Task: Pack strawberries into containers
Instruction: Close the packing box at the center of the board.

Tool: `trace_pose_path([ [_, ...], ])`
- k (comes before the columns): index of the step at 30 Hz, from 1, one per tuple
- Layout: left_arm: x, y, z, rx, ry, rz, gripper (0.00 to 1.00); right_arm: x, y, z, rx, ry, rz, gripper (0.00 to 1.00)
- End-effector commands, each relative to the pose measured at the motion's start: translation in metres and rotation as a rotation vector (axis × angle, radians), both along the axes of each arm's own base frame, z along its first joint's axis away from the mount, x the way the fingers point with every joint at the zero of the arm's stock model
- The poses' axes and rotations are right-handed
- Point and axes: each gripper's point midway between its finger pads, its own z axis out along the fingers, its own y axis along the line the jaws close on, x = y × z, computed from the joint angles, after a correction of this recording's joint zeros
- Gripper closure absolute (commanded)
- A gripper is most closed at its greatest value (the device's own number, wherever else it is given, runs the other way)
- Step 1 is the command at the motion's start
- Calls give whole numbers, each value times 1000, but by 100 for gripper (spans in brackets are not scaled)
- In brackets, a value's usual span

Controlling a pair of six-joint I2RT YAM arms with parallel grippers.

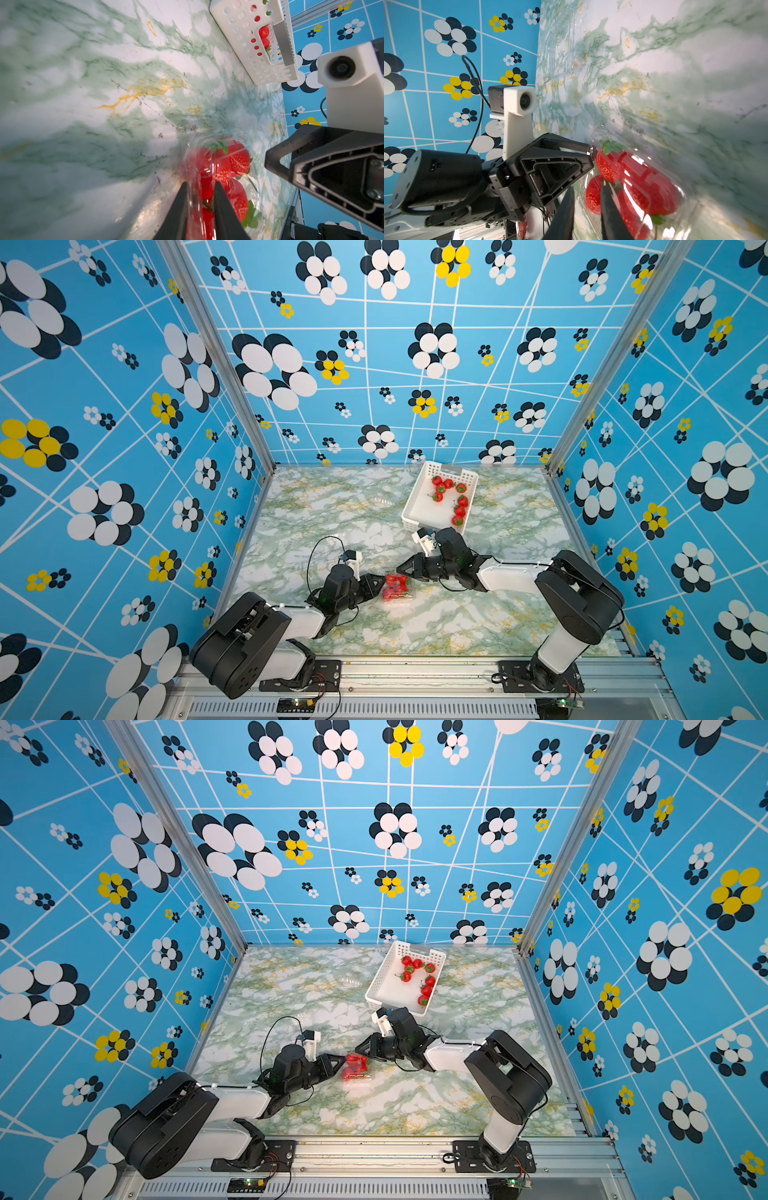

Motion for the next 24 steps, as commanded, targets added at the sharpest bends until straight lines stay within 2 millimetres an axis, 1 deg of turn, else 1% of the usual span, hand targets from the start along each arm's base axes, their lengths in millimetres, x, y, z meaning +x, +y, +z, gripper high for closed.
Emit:
trace_pose_path([
  [1,-3,4,-10,47,24,0,77,-9,2,-4,-19,12,13,77],
  [6,-3,5,-9,53,21,3,73,-15,5,-15,-22,43,21,77],
  [12,-3,5,-9,56,20,2,73,-23,7,-27,-33,70,29,78],
  [15,-3,4,-10,57,20,-3,78,-25,7,-31,-40,83,29,78],
  [20,-2,2,-10,45,20,-5,79,-26,7,-32,-41,85,30,78],
  [21,-2,2,-10,46,21,-2,76,-26,7,-32,-43,84,30,78],
  [24,-1,5,-10,52,22,12,59,-27,7,-32,-46,85,35,78],
])
